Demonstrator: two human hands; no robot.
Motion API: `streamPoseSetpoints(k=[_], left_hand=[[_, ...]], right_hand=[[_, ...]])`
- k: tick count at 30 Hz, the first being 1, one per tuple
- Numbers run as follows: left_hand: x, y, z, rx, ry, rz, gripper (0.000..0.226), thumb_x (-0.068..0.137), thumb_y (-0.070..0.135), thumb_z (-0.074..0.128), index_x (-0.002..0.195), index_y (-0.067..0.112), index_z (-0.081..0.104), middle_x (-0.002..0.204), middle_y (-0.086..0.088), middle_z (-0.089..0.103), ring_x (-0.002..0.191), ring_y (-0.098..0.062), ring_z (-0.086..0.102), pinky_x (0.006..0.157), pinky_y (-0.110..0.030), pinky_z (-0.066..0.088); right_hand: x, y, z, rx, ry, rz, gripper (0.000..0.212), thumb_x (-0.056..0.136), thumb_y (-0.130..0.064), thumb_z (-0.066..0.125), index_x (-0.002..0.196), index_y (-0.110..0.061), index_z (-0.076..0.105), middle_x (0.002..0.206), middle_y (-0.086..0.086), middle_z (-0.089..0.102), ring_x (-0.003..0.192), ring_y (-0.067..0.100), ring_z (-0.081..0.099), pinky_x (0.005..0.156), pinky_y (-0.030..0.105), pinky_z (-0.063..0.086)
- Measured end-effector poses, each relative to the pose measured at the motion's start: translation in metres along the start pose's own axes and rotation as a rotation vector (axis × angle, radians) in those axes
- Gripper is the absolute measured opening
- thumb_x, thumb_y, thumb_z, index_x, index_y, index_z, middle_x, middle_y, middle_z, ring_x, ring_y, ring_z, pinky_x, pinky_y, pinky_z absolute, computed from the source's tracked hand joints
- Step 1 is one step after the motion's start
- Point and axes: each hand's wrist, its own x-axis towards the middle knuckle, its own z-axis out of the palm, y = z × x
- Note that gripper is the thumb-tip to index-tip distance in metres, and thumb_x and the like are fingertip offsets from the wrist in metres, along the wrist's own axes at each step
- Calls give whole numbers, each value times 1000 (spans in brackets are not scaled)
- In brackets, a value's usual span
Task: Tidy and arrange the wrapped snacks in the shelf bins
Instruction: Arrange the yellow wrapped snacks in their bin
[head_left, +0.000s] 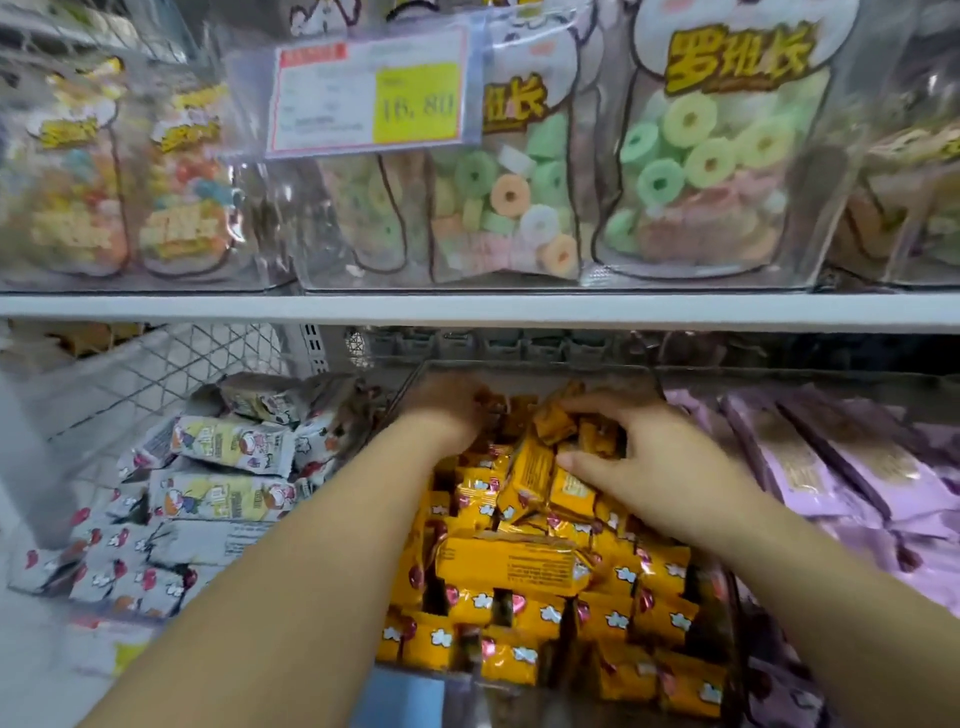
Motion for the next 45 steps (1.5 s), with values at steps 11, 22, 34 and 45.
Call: streamPoseSetpoints(k=[11, 22, 34, 45], left_hand=[[3, -7, 0, -189, 73, -63, 20, 97, 16, 48, 105, 20, 66, 114, -3, 63, 82, -12, 53, 67, -21, 41], [-44, -4, -32, -781, 245, -43, 12, 99, 10, 43, 93, 17, 50, 101, -2, 58, 63, -13, 66, 42, -18, 44], [-174, -12, -43, -1170, 460, 19, 11, 99, 20, 42, 94, 25, 51, 81, 6, 67, 79, -9, 70, 76, -31, 56], [-205, -96, -42, -808, 815, -135, 22, 93, 19, 55, 101, 39, 51, 102, 17, 59, 93, -2, 57, 86, -35, 49]], right_hand=[[1, -3, 3, 28, 18, -9, 43, 88, -42, 57, 130, -40, 46, 123, -10, 56, 101, 10, 54, 83, 23, 46], [1, -5, 4, -35, 1, -17, 47, 88, -41, 58, 133, -37, 46, 131, -7, 54, 113, 13, 53, 94, 32, 46], [-18, -78, 19, 86, 52, -186, 55, 86, -27, 65, 136, -30, 44, 132, -11, 51, 124, 9, 44, 107, 27, 34], [-7, -144, 61, 245, 207, -184, 29, 86, -30, 64, 114, -30, 57, 104, -14, 59, 93, 6, 54, 73, 24, 44]])
